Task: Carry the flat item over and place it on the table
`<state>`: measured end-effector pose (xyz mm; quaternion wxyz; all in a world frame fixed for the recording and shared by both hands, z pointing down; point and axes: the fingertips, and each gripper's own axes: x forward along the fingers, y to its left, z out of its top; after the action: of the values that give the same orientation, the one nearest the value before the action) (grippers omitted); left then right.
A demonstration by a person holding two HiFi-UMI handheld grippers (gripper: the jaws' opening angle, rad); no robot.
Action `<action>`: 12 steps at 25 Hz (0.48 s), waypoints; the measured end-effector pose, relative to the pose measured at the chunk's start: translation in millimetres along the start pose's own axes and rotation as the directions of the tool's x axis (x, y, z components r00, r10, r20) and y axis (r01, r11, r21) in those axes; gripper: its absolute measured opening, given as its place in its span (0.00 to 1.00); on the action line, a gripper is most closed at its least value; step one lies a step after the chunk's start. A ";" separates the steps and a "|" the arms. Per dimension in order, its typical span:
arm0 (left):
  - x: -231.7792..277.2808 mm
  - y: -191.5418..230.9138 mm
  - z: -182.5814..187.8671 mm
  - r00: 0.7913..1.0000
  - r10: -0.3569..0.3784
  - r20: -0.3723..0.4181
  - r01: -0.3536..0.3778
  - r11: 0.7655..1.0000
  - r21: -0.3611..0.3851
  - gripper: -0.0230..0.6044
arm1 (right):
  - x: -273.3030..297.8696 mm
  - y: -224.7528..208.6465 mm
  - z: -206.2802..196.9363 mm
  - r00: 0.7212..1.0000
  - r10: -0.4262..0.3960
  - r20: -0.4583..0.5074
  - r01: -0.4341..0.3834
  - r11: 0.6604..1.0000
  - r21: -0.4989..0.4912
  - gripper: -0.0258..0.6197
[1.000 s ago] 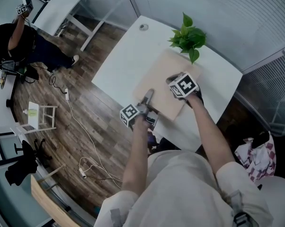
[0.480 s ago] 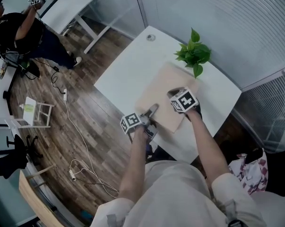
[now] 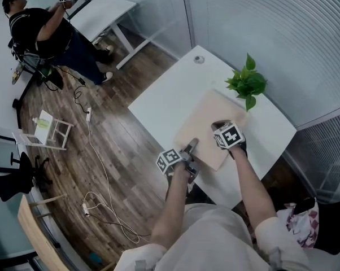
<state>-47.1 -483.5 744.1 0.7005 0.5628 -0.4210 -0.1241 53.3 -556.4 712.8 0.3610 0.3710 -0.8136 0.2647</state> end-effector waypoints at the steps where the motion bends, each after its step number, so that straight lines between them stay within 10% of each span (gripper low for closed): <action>1: -1.2 2.3 -0.2 1.000 0.003 0.002 -0.003 1.000 -0.006 0.56 | 0.9 0.0 -0.2 1.000 -0.001 0.000 0.001 1.000 -0.002 0.04; 12: -9.4 11.5 4.4 0.998 0.020 0.063 -0.019 1.000 -0.008 0.56 | 4.7 4.3 -0.4 0.999 -0.033 0.013 0.033 0.999 -0.026 0.04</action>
<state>-59.5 -476.5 750.2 0.6902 0.5518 -0.4478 -0.1364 47.8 -555.6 716.0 0.3648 0.3812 -0.8132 0.2457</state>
